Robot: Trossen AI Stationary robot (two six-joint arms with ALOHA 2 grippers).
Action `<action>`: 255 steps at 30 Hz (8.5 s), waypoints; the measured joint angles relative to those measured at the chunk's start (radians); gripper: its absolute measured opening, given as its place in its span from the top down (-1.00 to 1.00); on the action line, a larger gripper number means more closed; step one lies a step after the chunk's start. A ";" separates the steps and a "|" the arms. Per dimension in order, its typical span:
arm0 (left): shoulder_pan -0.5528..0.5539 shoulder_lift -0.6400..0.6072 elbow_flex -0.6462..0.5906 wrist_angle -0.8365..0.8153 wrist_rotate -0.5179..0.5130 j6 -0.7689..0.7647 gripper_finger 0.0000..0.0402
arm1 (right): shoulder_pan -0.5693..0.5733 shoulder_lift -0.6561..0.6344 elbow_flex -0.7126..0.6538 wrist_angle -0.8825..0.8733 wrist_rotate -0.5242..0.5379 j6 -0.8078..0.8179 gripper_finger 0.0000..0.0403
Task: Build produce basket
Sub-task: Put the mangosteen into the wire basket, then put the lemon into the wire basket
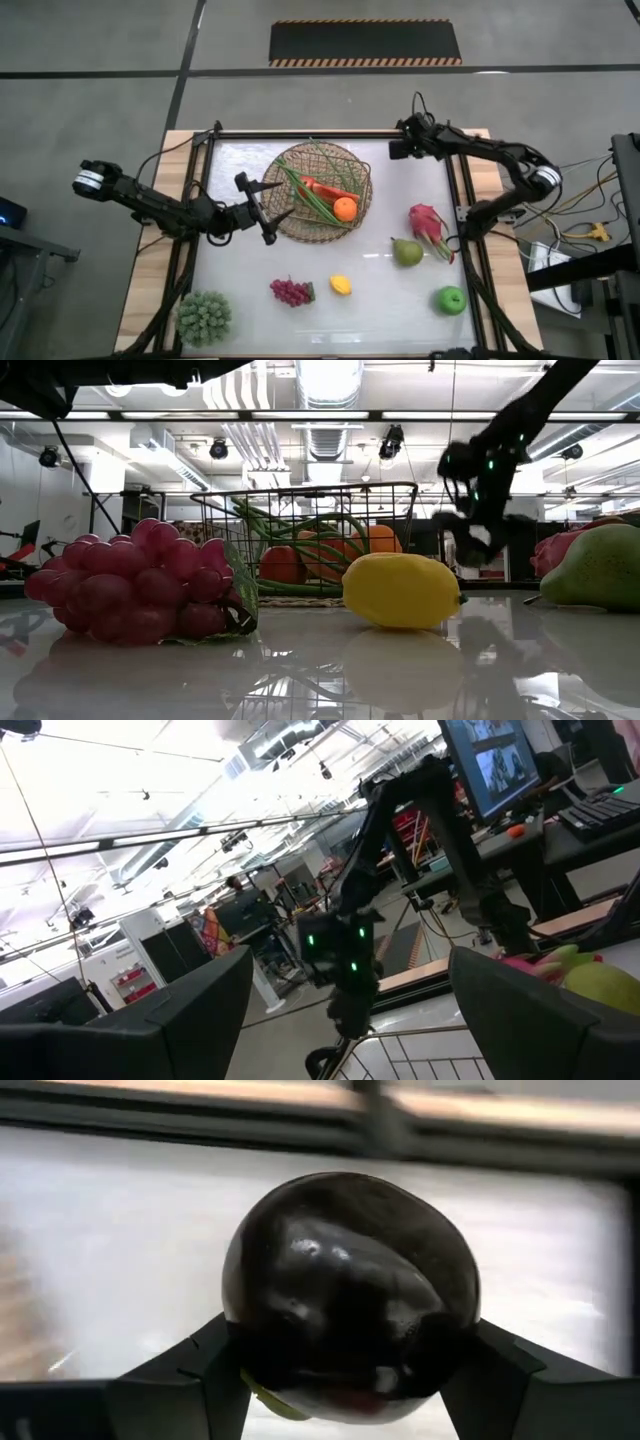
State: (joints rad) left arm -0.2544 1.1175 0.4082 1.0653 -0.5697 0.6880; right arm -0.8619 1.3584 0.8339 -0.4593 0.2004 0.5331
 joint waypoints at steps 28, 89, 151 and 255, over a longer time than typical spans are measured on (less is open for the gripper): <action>0.040 0.282 0.194 0.001 0.130 0.092 -0.58 | 0.644 -0.208 0.008 0.636 -0.498 -0.010 -0.20; 0.163 0.278 0.220 -0.155 0.140 -0.697 -0.19 | 0.643 -0.244 0.029 0.724 -0.603 -0.363 -0.81; 0.218 0.118 0.223 -0.393 0.149 -0.688 -0.52 | 0.844 0.132 0.561 0.018 0.110 -0.642 -0.24; 0.197 -0.217 0.023 -0.382 0.209 -0.212 -0.53 | 1.181 0.356 0.862 -0.532 -0.219 -0.195 -0.61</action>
State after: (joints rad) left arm -0.0572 0.9007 0.4316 0.6832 -0.3603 0.4755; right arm 0.3195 1.7142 1.6957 -0.9916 -0.0185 0.3378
